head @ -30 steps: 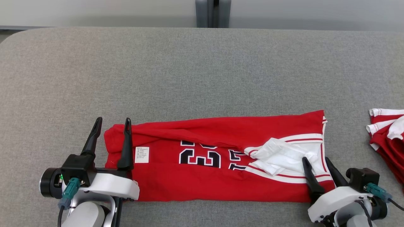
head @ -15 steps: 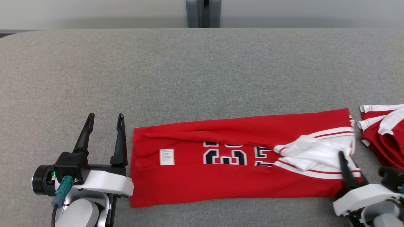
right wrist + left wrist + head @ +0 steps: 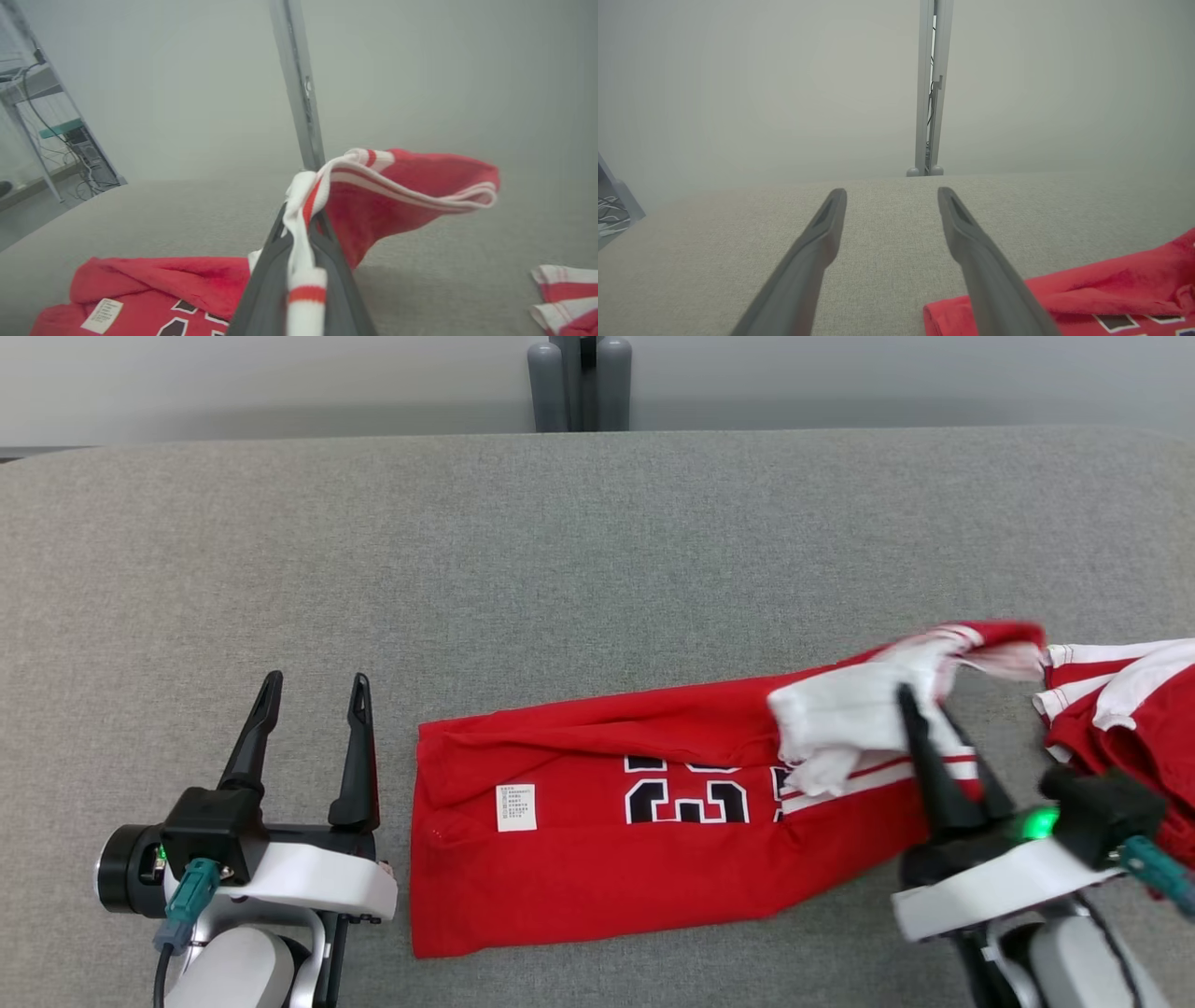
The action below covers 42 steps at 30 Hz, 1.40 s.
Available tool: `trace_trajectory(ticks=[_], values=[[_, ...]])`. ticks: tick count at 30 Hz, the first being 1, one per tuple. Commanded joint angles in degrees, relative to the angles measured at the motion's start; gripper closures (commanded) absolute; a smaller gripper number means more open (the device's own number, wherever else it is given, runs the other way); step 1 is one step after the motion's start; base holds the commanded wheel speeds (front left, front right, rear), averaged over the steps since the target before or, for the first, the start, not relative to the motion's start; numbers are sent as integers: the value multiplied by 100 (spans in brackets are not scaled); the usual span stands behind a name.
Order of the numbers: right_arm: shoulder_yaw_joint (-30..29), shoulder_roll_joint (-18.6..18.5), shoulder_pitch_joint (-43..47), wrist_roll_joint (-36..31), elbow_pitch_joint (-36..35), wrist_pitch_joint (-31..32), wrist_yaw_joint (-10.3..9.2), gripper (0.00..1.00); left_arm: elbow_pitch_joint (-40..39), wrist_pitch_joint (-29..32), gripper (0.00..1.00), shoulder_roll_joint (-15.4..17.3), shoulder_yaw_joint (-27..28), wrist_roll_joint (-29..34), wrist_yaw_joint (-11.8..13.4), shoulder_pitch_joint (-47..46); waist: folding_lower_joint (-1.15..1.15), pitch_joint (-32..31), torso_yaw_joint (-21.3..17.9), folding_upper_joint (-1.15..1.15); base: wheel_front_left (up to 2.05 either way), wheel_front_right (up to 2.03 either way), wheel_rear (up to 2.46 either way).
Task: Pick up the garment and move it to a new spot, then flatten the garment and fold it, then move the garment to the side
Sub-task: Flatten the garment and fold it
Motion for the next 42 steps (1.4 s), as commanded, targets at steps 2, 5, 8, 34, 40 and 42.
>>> trace_trajectory(ticks=[2,5,8,34,40,42], values=[[375,71,37,-56,-435,208,0,100,4,-19,0,0,-15,-18,-28,-29,0,-14,31,0,0,0,0],[991,178,-59,-29,-789,503,0,100,2,-11,0,-22,-46,-18,-31,-60,0,-17,102,0,0,0,0],[1414,239,-146,47,-838,635,0,100,20,-10,0,-40,-68,-28,-42,-74,0,-13,172,0,0,0,0],[3996,567,-2111,2079,1836,-131,0,0,368,-19,0,-395,-234,97,-353,-447,0,423,821,0,0,0,0],[4361,566,-2293,2316,1726,-232,0,0,405,-19,0,-404,-191,121,-357,-439,0,402,750,0,0,0,0],[4292,564,-2258,2274,1611,-244,0,0,406,-18,0,-397,-171,127,-343,-402,0,379,698,0,0,0,0]])
